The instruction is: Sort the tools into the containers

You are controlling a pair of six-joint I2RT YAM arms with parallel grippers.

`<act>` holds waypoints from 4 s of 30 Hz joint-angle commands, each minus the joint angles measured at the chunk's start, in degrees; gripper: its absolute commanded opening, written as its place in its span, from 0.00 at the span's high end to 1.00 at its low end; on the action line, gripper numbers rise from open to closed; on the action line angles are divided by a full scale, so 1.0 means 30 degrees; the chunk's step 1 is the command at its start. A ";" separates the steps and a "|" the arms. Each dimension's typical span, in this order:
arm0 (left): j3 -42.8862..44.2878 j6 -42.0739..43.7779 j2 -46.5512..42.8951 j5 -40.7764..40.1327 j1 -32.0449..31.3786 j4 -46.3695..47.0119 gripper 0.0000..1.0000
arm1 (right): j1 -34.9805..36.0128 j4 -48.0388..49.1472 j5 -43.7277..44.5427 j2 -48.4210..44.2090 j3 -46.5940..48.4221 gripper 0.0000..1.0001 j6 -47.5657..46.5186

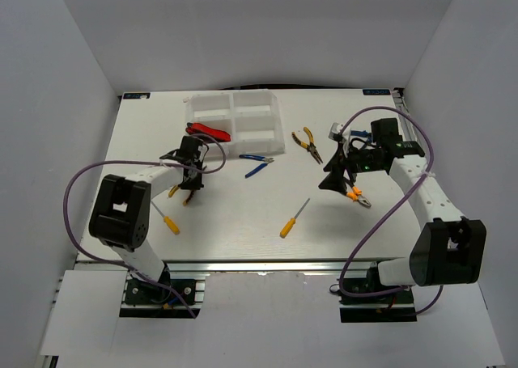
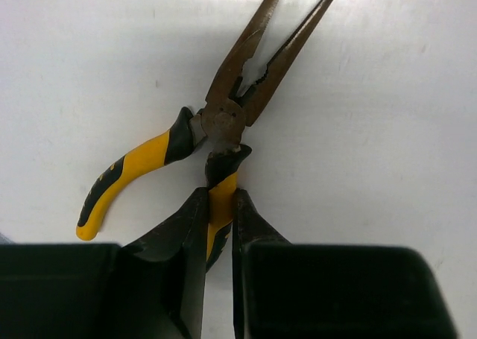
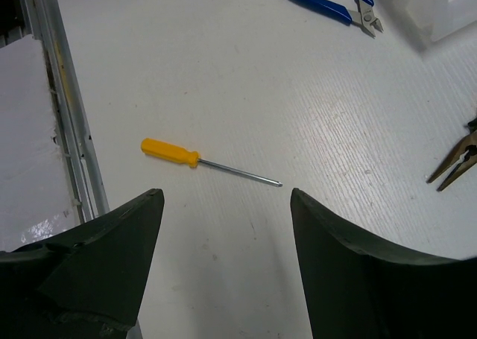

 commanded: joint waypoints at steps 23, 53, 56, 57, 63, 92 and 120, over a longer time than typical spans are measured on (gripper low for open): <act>0.9534 0.0546 -0.0110 0.4069 -0.3391 -0.1692 1.00 | -0.0747 0.0864 0.0056 -0.2040 -0.0954 0.29 -0.0384; 2.1583 0.1281 1.0121 -0.1206 -0.5414 -0.5004 0.56 | -0.1802 0.1216 -0.0354 -0.2275 -0.2039 0.29 -0.0385; 2.1993 0.1076 1.0238 -0.1059 -0.5414 -0.5034 0.52 | -0.1802 0.1304 -0.0354 -0.2217 -0.2097 0.29 -0.0384; 2.2197 0.1075 1.0238 -0.1030 -0.5414 -0.5063 0.51 | -0.1802 0.1304 -0.0354 -0.2158 -0.2097 0.29 -0.0384; 2.3514 0.0783 0.9683 -0.1235 -0.5414 -0.5502 0.50 | -0.1802 0.1859 -0.0061 -0.1953 -0.2126 0.30 0.0170; -0.2057 -0.9821 -1.5189 -0.6300 -0.4243 -0.1781 0.21 | 0.2445 1.0240 1.3942 1.0524 0.5371 0.19 0.8611; -0.2498 -0.9764 -1.4488 -0.6860 -0.4184 -0.1665 0.19 | 0.3325 0.9977 1.5526 1.3399 0.5169 0.61 0.8405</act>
